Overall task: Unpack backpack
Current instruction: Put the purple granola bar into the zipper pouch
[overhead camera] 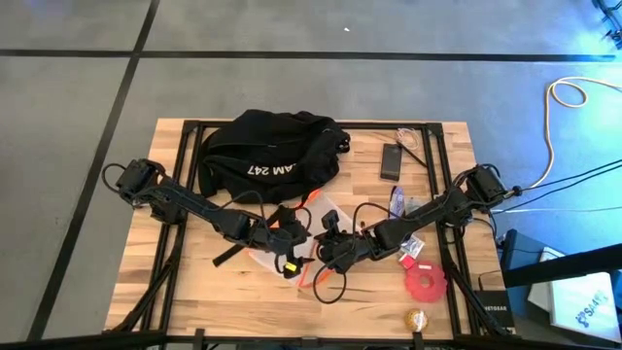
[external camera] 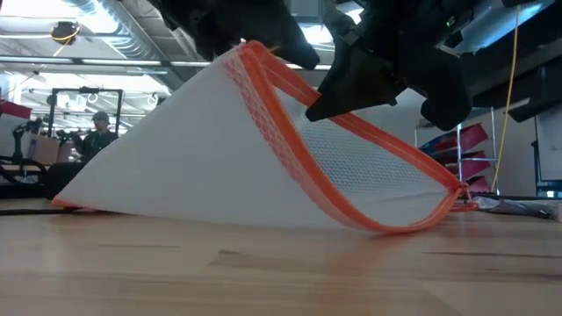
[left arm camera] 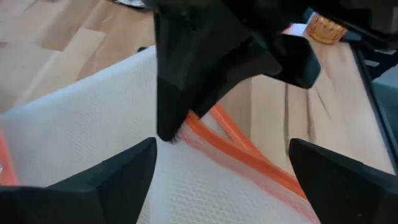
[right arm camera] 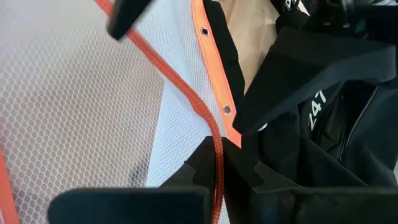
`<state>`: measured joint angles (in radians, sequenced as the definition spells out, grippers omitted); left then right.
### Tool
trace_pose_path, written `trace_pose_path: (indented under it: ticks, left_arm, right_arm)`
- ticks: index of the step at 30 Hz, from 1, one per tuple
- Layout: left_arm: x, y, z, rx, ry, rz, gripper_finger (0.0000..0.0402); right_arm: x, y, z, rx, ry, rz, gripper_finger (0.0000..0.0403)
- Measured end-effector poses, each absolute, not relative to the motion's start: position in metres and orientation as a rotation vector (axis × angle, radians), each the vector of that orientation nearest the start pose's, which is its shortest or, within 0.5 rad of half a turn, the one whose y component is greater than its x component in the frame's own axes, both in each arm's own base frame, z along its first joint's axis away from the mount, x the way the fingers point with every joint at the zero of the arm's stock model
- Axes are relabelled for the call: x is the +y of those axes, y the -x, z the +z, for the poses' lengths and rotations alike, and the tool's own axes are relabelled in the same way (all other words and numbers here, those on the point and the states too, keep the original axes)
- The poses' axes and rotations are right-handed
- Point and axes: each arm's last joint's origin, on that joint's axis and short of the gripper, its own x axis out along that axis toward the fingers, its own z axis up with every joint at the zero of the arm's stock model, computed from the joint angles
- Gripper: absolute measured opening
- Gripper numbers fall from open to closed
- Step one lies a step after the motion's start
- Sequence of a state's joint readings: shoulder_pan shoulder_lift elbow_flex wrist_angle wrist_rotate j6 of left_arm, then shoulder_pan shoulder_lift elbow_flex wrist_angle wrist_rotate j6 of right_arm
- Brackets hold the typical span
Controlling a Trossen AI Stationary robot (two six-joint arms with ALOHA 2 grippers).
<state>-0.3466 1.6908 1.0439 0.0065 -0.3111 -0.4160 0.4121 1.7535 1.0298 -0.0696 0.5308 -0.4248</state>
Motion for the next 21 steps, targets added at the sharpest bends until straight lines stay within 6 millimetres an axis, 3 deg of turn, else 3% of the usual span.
trace_pose_path:
  ticks: [21]
  left_arm:
    - [-0.091, -0.341, 0.199, 0.663, 0.106, 0.136, 0.0354]
  right_arm:
    - [0.129, -0.332, 0.179, 0.733, 0.785, 0.048, 0.0000]
